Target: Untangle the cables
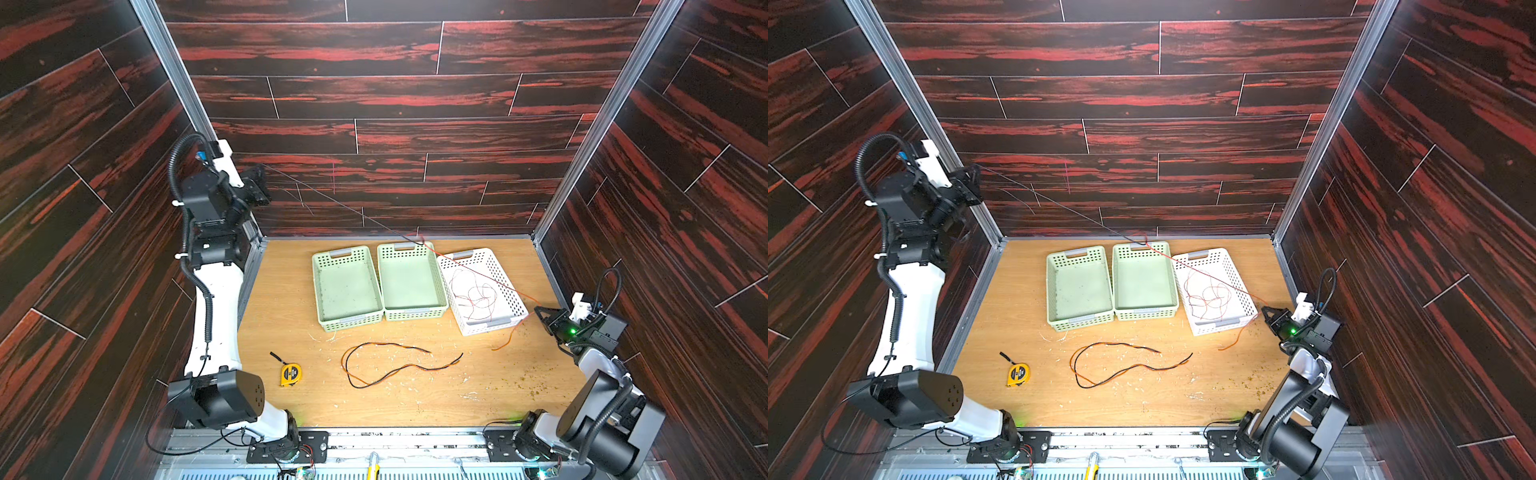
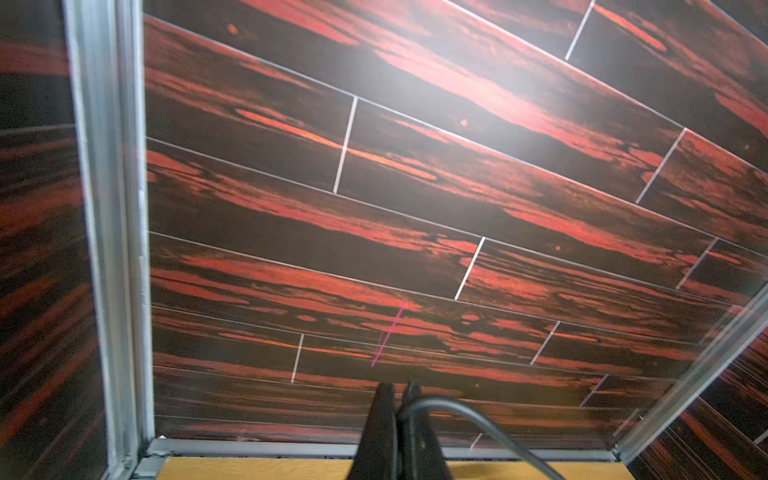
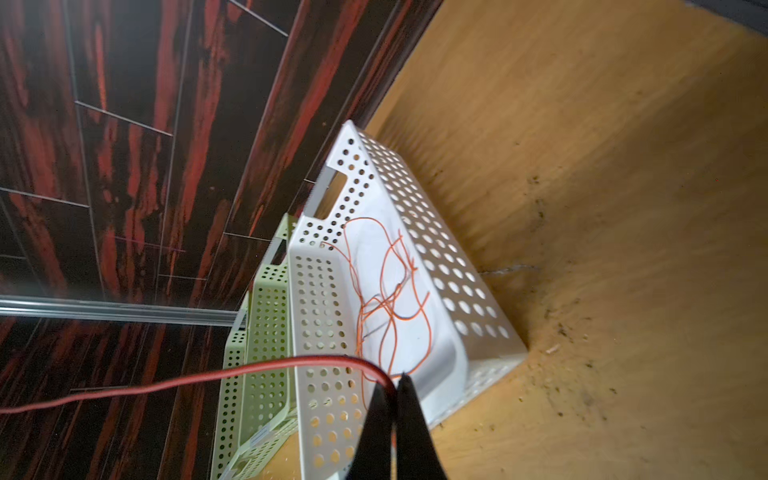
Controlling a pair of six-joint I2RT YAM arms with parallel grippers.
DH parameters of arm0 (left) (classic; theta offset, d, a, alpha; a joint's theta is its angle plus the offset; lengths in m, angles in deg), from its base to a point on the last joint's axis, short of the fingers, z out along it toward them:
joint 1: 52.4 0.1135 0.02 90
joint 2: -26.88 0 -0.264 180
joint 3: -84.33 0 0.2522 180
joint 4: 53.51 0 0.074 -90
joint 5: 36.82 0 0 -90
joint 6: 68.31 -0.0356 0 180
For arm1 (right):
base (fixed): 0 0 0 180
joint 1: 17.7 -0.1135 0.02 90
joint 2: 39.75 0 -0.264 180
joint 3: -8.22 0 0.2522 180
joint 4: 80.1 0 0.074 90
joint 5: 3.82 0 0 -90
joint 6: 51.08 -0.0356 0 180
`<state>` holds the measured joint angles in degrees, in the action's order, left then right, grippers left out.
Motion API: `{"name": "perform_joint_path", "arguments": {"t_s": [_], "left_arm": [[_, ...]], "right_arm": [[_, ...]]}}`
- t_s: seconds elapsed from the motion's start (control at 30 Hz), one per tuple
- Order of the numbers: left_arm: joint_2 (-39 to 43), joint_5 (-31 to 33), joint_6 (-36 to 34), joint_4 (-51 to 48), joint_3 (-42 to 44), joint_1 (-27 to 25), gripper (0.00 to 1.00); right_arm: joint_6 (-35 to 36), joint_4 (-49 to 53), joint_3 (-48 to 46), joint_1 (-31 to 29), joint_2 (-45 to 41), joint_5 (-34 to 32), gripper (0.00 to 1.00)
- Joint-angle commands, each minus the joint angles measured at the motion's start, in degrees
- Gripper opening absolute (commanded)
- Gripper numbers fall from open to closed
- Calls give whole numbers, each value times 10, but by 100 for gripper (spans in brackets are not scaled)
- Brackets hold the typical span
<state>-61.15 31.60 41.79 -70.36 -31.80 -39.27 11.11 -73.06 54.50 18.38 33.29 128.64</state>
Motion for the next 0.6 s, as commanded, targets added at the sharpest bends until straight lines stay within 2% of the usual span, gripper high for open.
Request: {"name": "perform_joint_path", "arguments": {"t_s": [0.0, 0.33, 0.57], "left_arm": [[-2, 12, 17, 25, -27, 16, 0], [-26, 1, 29, 30, -51, 26, 0], [-37, -61, 60, 45, -50, 15, 0]], "right_arm": [[4, -3, -6, 12, 17, -36, 0], [1, -21, -15, 38, 57, -41, 0], [-24, -89, -27, 31, 35, 20, 0]]}}
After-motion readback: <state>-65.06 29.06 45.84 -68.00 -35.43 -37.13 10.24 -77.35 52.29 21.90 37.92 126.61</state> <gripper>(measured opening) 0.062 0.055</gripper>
